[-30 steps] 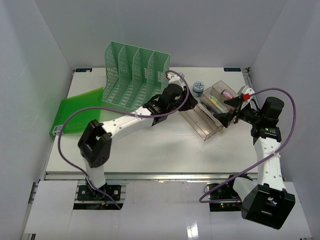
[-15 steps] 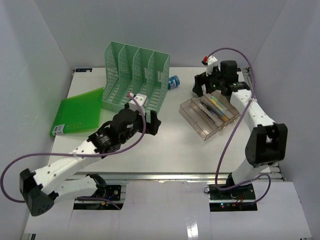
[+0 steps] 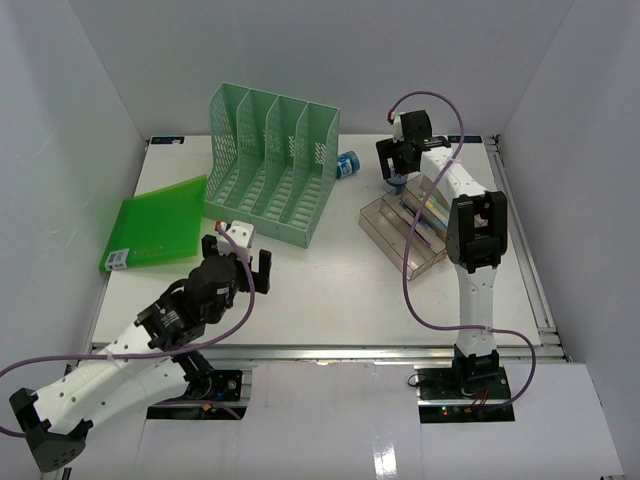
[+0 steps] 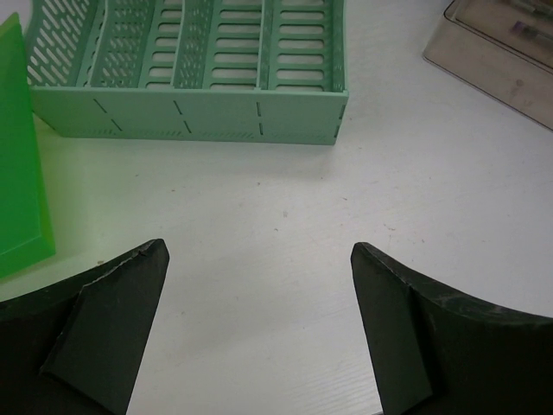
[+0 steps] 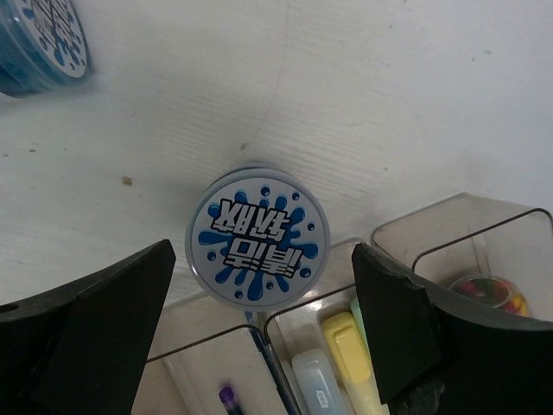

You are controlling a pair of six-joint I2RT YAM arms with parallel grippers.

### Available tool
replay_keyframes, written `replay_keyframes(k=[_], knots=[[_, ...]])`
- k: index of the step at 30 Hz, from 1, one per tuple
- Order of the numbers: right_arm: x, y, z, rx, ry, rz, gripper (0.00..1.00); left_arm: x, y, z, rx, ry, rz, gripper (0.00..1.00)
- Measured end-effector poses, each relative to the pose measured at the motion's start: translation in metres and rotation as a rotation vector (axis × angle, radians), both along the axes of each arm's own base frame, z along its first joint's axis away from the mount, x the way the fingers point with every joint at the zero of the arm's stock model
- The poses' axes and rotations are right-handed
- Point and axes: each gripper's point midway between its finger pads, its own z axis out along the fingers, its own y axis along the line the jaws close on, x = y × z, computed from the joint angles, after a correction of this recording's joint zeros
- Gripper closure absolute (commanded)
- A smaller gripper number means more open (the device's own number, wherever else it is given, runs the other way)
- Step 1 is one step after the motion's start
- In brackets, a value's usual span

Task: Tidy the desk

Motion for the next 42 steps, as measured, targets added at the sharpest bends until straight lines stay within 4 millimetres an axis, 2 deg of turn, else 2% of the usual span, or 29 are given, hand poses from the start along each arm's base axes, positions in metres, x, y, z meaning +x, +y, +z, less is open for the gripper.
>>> replay_keyframes(k=[4,8,12,13,17,20,21,24,28,30,32,36,39,42], knots=[[-0.002,0.001,-0.015,0.003,0.032,-0.002,0.10,-0.001,0.007,0.006,-0.011,-0.025,0.025,0.02],[-0.002,0.002,-0.022,0.004,0.045,0.001,0.09,-0.002,0.012,0.014,-0.029,-0.048,0.040,0.02],[-0.002,0.003,-0.025,0.003,0.049,0.004,0.02,-0.001,0.013,0.015,-0.028,-0.053,0.042,0.02],[-0.002,0.003,-0.025,0.003,0.048,0.005,0.02,-0.001,0.013,0.015,-0.028,-0.054,0.042,0.02],[0.001,0.003,-0.025,-0.001,0.042,0.011,0.28,-0.002,0.013,0.015,-0.027,-0.056,0.040,0.02],[0.002,0.003,-0.027,-0.004,0.040,0.013,0.42,-0.002,0.013,0.015,-0.026,-0.057,0.039,0.02],[0.002,0.003,-0.026,-0.005,0.040,0.014,0.44,-0.002,0.014,0.016,-0.026,-0.058,0.039,0.02],[0.002,0.003,-0.026,-0.005,0.039,0.018,0.64,-0.002,0.014,0.016,-0.028,-0.060,0.039,0.02],[0.002,0.003,-0.026,-0.012,0.037,0.027,0.85,-0.002,0.014,0.017,-0.032,-0.063,0.039,0.02],[0.003,0.003,-0.025,-0.014,0.035,0.031,0.90,-0.002,0.014,0.018,-0.033,-0.064,0.039,0.02],[0.002,0.004,-0.024,-0.010,0.035,0.037,0.92,-0.002,0.015,0.018,-0.034,-0.065,0.039,0.02],[-0.007,0.007,-0.011,0.015,0.021,0.055,0.92,-0.003,0.015,0.019,-0.036,-0.067,0.040,0.02],[-0.021,0.012,0.021,0.058,-0.020,0.083,0.92,-0.003,0.015,0.020,-0.040,-0.070,0.040,0.02],[-0.038,0.018,0.067,0.119,-0.119,0.127,0.92,-0.004,0.016,0.022,-0.047,-0.076,0.040,0.02]])
